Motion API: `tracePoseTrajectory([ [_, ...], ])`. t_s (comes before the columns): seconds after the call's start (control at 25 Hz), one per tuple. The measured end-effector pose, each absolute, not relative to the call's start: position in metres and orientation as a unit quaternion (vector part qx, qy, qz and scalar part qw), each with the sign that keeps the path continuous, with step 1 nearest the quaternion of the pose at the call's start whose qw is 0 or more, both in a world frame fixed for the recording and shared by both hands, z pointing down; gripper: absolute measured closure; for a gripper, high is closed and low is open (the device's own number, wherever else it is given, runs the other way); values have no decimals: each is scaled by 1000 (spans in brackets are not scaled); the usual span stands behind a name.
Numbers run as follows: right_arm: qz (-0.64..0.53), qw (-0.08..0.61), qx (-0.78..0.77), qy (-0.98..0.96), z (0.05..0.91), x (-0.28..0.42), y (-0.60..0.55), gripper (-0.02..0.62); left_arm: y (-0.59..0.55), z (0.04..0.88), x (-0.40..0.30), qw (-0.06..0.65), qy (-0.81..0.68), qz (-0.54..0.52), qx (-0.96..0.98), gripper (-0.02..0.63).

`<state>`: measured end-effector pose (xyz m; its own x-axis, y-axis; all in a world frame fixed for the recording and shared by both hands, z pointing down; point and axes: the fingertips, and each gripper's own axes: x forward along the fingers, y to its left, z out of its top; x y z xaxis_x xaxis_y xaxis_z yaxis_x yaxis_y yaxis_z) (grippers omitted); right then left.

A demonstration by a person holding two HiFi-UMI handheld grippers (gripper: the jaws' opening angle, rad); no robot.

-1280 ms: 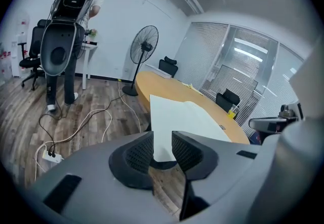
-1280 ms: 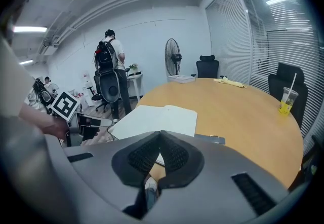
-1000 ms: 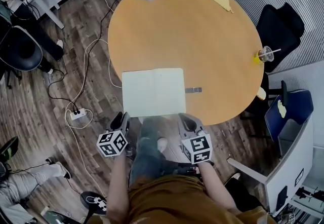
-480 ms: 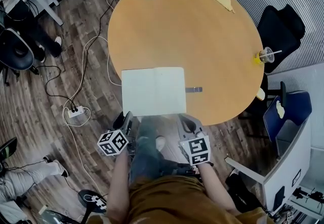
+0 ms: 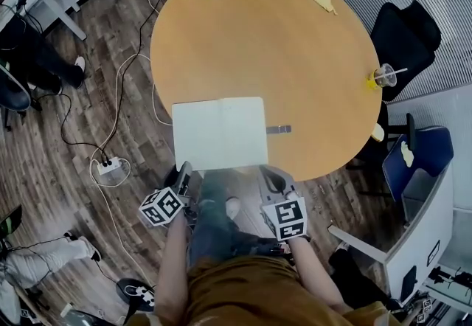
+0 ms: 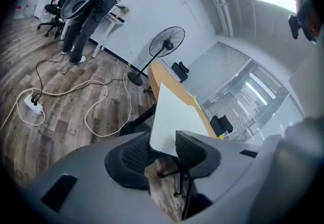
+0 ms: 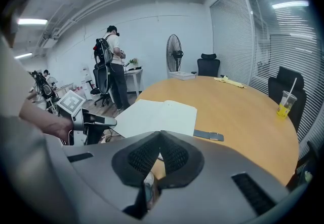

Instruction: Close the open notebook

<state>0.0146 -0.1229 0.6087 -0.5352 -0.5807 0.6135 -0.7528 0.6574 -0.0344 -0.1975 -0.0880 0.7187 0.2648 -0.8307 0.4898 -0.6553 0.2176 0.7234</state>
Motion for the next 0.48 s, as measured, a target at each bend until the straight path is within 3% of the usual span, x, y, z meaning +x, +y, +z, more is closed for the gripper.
tracePoseTrajectory([
  [0.48, 152, 281, 393, -863, 603, 18, -123, 583, -89, 721, -196, 516, -591, -122, 607, 433],
])
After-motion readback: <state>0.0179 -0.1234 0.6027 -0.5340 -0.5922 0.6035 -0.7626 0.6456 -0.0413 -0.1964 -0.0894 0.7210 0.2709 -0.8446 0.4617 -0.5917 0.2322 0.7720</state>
